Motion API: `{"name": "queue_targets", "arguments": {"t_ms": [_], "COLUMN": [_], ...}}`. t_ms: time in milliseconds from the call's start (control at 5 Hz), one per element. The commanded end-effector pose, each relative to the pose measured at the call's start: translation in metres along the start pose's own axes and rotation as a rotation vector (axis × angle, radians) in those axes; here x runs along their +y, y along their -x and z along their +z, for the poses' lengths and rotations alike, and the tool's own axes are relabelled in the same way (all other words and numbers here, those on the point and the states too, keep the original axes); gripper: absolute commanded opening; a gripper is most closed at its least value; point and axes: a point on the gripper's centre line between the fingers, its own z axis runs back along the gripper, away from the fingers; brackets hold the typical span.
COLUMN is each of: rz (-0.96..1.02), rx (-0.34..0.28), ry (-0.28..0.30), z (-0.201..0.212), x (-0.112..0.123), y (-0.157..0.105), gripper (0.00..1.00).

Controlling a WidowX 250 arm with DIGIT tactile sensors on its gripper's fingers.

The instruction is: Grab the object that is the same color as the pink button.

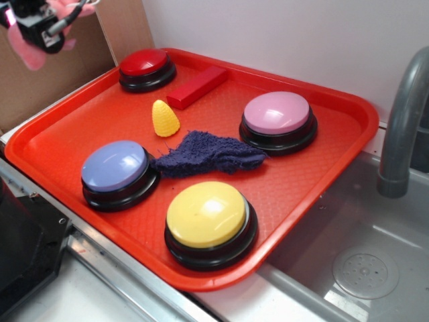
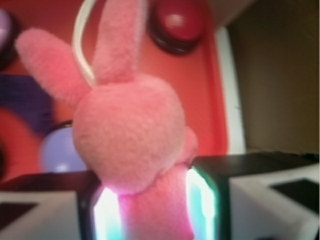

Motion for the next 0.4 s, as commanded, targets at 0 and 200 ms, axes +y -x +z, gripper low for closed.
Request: {"name": "queue_targets", "arguments": {"t_ms": [0, 200], "rz": [-0.068, -0.024], "rx": [-0.084, -0.066], "ry": [0.052, 0.037], "z": [0.0285, 0.0304], "x": [-0.0229, -0.0207], "y": [-0.0151, -0.0133], "gripper": [0.0, 0.0]}}
